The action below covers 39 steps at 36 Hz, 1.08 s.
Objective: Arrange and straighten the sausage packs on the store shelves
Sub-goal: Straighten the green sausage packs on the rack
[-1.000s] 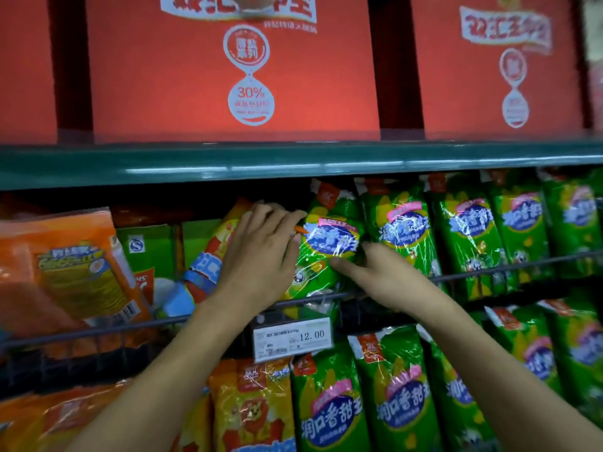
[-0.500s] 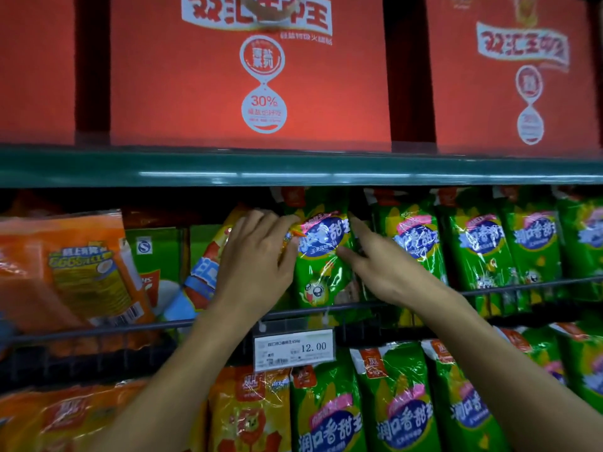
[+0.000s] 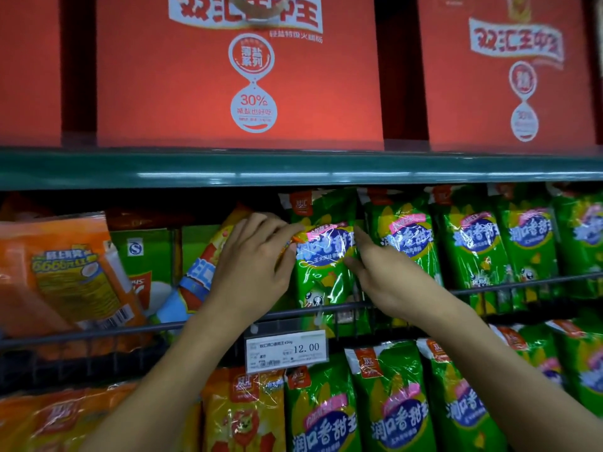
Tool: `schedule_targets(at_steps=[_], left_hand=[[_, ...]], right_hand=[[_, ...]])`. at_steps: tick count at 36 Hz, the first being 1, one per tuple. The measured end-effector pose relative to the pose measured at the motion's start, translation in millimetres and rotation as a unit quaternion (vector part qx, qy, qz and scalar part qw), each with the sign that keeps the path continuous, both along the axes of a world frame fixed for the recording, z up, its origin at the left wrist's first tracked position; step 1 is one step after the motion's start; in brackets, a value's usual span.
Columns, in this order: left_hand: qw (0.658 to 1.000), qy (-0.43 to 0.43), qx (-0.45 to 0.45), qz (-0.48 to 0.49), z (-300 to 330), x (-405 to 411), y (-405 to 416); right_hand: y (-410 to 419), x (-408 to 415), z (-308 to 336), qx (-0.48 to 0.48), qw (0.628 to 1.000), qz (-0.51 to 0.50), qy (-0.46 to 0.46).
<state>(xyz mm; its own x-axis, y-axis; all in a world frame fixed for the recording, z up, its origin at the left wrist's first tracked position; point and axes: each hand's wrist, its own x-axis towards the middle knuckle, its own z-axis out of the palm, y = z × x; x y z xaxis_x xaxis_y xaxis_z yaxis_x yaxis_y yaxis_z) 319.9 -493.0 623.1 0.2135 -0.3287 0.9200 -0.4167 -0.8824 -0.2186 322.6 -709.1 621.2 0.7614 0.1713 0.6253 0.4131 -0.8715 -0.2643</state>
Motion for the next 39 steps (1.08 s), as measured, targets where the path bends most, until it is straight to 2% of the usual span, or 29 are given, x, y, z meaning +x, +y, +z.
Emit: schedule_targets(at_steps=[4, 11, 16, 18, 21, 22, 25, 29, 36, 39], left_hand=[[1.000, 0.002, -0.006, 0.008, 0.5, -0.1, -0.3], [1.000, 0.008, -0.012, 0.010, 0.5, -0.5, -0.3], [1.000, 0.011, -0.013, 0.012, 0.4, -1.5, -0.7], [1.000, 0.010, -0.015, 0.011, 0.4, -1.8, -1.1], [1.000, 0.009, -0.019, 0.004, 0.5, -2.3, -1.8], [1.000, 0.010, -0.020, 0.000, 0.9, -2.7, -2.1], [0.999, 0.008, -0.028, -0.020, 0.7, -5.4, -2.7], [0.998, -0.012, -0.045, -0.043, 0.5, -11.1, -4.2], [0.996, -0.040, -0.030, -0.076, 1.1, -13.5, -6.2], [0.993, -0.043, -0.044, -0.103, 1.9, -24.7, -4.7]], right_hand=[[2.5, -3.0, 4.0, 0.007, 1.000, 0.016, -0.024], [6.8, -8.3, -0.6, -0.045, 0.998, -0.034, -0.021], [6.8, -12.9, -9.3, -0.046, 0.998, -0.017, -0.048], [6.9, -16.9, -15.9, -0.026, 0.995, -0.017, -0.094], [9.5, -16.7, -27.3, 0.000, 0.973, 0.022, -0.228], [10.7, -13.8, -30.3, -0.001, 0.970, 0.044, -0.237], [13.8, -0.5, -42.5, -0.015, 0.972, 0.089, -0.218], [19.1, 10.0, -56.4, -0.026, 0.965, 0.068, -0.252], [22.0, 11.4, -57.3, -0.007, 0.960, 0.074, -0.272], [22.2, 8.4, -54.9, 0.030, 0.955, 0.101, -0.276]])
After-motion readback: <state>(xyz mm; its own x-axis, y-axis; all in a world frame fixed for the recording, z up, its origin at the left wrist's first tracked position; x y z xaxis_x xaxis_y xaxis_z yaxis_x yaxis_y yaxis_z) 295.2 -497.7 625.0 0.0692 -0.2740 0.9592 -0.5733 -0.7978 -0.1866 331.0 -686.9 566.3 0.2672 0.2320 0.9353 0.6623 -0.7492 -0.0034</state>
